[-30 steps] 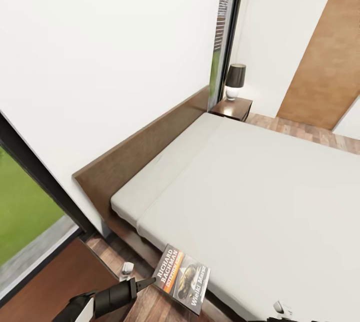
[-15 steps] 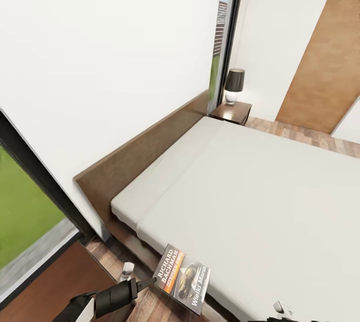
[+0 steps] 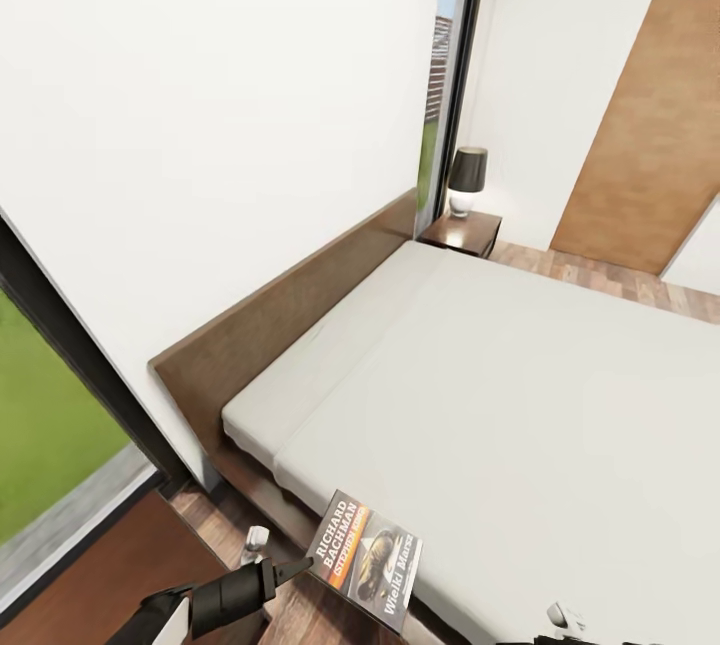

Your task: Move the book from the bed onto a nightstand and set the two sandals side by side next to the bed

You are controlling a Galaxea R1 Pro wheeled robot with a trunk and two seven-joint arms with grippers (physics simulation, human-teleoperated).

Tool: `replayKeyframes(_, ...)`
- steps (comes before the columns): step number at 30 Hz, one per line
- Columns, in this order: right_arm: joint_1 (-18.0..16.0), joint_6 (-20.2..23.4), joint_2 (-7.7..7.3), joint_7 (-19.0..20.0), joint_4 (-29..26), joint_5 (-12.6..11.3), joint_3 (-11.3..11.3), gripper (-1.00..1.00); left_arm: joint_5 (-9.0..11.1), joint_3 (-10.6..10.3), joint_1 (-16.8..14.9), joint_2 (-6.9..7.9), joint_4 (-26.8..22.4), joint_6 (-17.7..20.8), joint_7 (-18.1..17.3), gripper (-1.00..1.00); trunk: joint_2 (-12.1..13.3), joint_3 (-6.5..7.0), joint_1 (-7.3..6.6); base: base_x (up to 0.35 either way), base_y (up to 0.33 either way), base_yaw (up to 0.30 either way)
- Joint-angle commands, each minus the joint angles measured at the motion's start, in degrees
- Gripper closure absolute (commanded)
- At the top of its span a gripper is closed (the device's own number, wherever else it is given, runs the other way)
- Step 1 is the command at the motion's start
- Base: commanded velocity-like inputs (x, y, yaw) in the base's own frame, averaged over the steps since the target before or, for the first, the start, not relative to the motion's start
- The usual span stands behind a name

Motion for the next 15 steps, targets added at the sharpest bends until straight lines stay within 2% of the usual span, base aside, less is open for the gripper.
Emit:
replayKeyframes(1, -0.1, 0.4, -0.02, 0.2, 0.0, 0.4, -0.5, -1.0, 0.1, 0.1, 0.0, 0.0, 0.0, 0.6, -0.2, 1.0, -0.1, 0.03, 0.01, 0.0, 0.0, 0.0)
replayKeyframes(15, -0.1, 0.4, -0.02, 0.2, 0.0, 0.4, -0.5, -1.0, 0.1, 0.1, 0.0, -0.06, 0.0, 0.6, -0.2, 1.0, -0.1, 1.33, 0.01, 0.0, 0.0, 0.0)
